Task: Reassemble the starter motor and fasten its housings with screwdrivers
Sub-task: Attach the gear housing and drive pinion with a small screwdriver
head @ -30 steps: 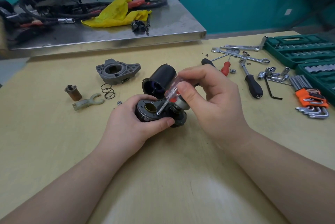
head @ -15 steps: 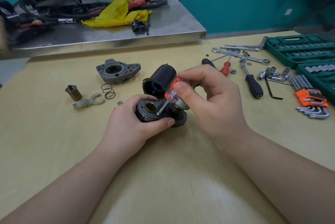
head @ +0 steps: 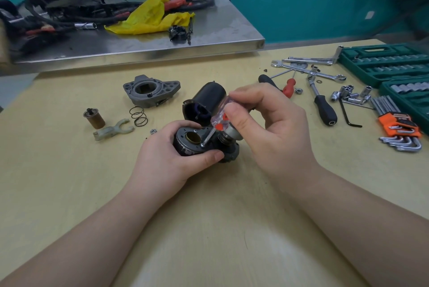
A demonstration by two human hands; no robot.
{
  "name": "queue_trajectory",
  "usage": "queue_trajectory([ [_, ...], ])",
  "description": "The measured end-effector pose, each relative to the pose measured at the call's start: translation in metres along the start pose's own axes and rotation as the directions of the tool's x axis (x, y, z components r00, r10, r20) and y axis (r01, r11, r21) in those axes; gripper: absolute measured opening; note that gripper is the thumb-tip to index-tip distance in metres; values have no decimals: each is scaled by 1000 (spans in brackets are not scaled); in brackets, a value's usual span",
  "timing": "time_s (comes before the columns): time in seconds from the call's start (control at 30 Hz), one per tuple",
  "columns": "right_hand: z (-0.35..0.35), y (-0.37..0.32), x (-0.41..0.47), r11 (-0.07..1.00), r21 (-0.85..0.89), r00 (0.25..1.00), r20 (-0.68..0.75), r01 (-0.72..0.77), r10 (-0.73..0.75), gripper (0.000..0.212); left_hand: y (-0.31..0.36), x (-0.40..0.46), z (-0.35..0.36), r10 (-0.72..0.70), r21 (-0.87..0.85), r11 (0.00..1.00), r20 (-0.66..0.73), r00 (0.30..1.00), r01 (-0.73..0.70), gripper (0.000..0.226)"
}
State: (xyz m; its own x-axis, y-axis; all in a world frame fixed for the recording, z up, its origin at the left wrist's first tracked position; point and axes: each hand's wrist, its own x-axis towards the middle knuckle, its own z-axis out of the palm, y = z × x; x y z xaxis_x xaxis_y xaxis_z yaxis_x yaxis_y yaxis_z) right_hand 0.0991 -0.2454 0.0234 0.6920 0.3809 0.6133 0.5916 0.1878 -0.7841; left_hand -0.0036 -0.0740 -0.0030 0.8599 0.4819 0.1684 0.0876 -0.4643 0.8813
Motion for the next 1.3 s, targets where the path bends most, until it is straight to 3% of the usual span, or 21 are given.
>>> queue_trajectory([
  [0.17,-2,2,0,999,25,999,6,-33,33,15,1,-1,0,-3,-18,1000,-1,1000,3,67],
  [0.83,-1,3,0,1000,21,1000,-5,6,-6,8,0,0,1,-1,-4,1000,2,1000,1,57],
  [0.97,-4,4,-1,998,56,1000,27,-10,8,15,1,0,1,-3,-17,1000,2,1000,3,62],
  [1.3,-2,5,0,997,-52,998,43,53,-51,18,2,-1,0,5,2,1000,-3,1000,-5,66],
])
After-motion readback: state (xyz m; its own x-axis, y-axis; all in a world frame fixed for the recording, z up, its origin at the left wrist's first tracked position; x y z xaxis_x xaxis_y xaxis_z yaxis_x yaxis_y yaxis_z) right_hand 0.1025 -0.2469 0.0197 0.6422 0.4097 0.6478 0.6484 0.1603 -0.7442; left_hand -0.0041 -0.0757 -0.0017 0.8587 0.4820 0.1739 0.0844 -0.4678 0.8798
